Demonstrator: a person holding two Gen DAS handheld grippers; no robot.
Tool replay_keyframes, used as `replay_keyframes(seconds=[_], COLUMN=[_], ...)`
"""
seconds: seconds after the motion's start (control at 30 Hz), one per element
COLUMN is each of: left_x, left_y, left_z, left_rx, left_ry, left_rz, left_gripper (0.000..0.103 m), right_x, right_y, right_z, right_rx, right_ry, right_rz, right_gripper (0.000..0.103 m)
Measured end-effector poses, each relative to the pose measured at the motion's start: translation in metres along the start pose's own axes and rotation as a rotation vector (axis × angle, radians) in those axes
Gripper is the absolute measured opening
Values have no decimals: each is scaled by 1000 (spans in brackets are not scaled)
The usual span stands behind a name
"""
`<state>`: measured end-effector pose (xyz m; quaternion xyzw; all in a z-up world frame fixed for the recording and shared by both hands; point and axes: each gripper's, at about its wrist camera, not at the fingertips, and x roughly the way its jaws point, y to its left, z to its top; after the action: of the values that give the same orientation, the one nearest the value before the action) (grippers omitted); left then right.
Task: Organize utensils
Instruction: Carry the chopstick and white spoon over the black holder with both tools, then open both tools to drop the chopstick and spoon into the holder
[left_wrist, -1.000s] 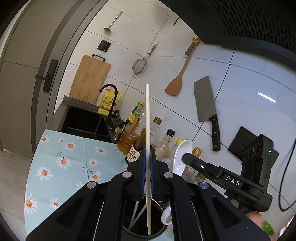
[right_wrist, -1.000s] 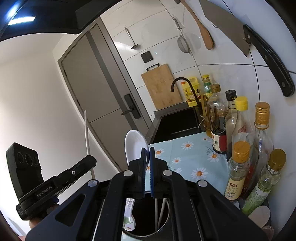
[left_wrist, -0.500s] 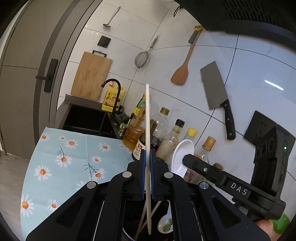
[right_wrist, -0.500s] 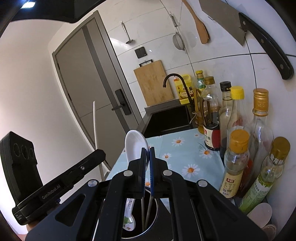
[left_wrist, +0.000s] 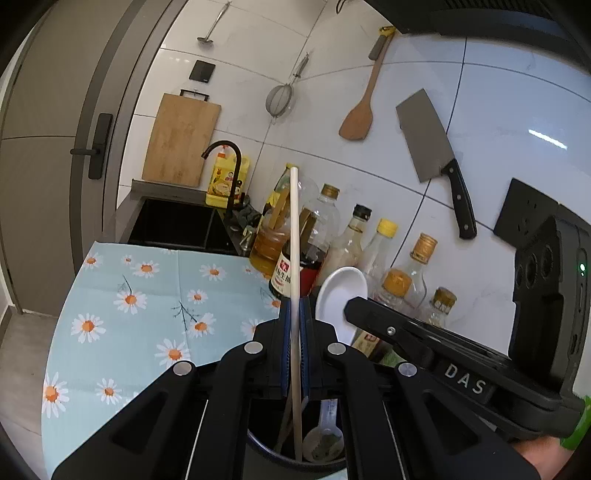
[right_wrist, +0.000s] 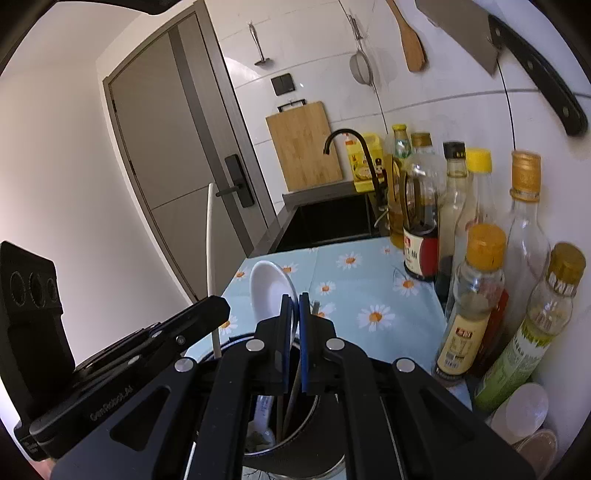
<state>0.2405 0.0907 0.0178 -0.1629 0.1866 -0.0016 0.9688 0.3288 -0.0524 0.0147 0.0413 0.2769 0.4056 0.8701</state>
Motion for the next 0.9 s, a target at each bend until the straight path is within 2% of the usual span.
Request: replay_keyframes(seconds=[0.2,0.47,0.57,0.83,0.9], left_x=[1,-8,-17,-42,-50], left_y=[4,4,3,-3,-5], left_z=[-10,-16,-14,-9,-8], left_rx=[-14,-11,-10,6,9], left_ry=[39,63,58,35,31], left_rz=[23,30,32,39,43], left_gripper=[5,6,24,24,24], right_x=[0,-19,-29,-50,-57], right_y=[-6,-8,-4,8,12], right_z=[-5,-1,0,-1,0], right_rx=[40,67,66,48,44], right_ry=[27,3,-7,-20,-25], right_rz=[10,15,21,39,47], right_gripper=[13,19,20,20,23])
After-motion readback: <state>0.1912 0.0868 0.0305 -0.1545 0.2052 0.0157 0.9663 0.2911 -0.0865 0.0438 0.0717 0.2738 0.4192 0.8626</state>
